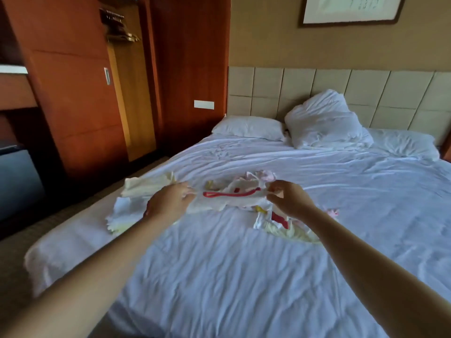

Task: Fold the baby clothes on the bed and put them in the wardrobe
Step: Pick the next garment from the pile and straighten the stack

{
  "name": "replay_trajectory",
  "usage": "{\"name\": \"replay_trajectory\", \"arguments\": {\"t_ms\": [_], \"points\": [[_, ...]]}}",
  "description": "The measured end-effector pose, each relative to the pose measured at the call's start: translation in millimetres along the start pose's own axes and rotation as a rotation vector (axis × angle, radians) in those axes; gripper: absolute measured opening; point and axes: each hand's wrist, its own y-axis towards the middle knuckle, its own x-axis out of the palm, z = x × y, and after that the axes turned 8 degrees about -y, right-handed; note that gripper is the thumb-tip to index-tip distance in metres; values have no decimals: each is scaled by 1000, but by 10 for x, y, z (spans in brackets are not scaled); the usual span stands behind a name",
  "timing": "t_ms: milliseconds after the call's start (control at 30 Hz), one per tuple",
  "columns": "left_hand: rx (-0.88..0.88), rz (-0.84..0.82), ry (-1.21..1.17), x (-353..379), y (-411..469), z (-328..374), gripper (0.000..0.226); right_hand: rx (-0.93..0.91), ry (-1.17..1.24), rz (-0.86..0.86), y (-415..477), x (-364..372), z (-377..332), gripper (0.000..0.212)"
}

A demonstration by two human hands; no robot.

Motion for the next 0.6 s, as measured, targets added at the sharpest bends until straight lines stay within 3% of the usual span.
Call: {"name": "replay_trajectory", "arguments": {"t_ms": [167,600], "points": [[-96,-269,110,642,-885,-392,29,47,-53,-179,-854,669,318,21],[-143,-477,235,1154,-1929,-605,36,33,-114,-220,-1919,1339,636,14]]}}
